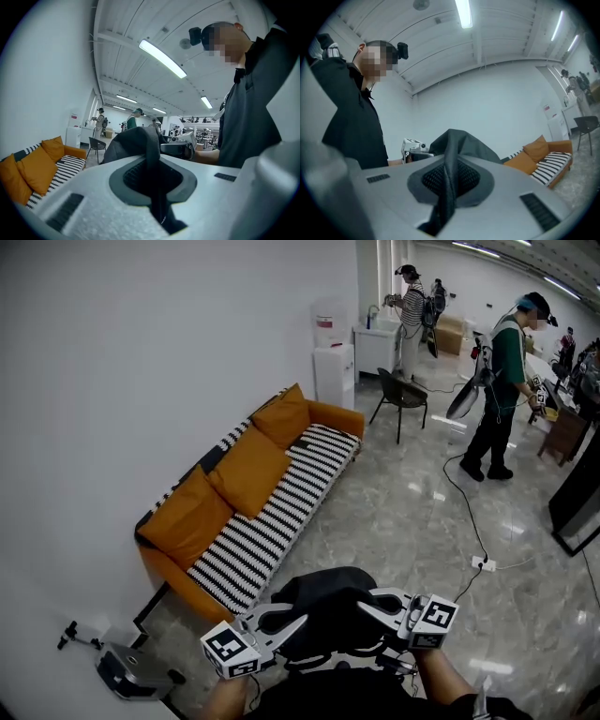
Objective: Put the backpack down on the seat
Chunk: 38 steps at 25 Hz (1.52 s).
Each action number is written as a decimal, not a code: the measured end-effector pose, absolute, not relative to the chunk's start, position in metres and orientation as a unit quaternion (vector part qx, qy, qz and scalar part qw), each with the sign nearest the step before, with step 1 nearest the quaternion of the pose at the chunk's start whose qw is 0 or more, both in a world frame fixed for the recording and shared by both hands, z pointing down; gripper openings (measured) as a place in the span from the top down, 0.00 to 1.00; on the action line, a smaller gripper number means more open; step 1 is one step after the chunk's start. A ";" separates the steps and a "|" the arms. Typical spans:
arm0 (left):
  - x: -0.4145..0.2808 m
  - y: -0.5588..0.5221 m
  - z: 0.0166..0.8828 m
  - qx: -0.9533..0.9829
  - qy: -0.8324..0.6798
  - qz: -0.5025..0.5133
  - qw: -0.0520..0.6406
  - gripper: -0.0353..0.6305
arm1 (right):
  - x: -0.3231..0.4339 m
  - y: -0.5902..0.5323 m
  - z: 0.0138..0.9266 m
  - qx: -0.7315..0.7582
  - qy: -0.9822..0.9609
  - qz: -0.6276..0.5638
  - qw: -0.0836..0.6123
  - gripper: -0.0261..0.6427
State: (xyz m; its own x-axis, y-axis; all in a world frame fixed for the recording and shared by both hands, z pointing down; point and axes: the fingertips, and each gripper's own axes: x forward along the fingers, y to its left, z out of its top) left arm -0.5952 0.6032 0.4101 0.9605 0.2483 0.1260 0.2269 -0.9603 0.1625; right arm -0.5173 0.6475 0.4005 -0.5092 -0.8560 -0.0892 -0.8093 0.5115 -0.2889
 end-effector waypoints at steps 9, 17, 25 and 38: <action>-0.573 0.619 0.418 0.989 0.100 0.072 0.081 0.90 | -0.495 0.662 0.408 -0.465 0.872 -0.109 0.110 0.92; -0.554 0.619 0.433 0.986 0.110 0.082 0.094 0.90 | -0.476 0.661 0.422 -0.476 0.864 -0.121 0.109 0.92; -0.527 0.593 0.448 0.983 0.121 0.088 0.107 0.90 | -0.446 0.638 0.437 -0.496 0.847 -0.147 0.123 0.92; -0.468 0.495 0.445 0.980 0.143 0.072 0.117 0.90 | -0.391 0.543 0.433 -0.500 0.848 -0.142 0.102 0.92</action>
State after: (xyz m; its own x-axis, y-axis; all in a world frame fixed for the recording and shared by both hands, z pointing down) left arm -0.4681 0.4952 0.4454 0.9486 0.2979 0.1072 0.2643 -0.9315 0.2500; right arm -0.3910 0.5433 0.4327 -0.4789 -0.8773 -0.0315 -0.8192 0.4594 -0.3432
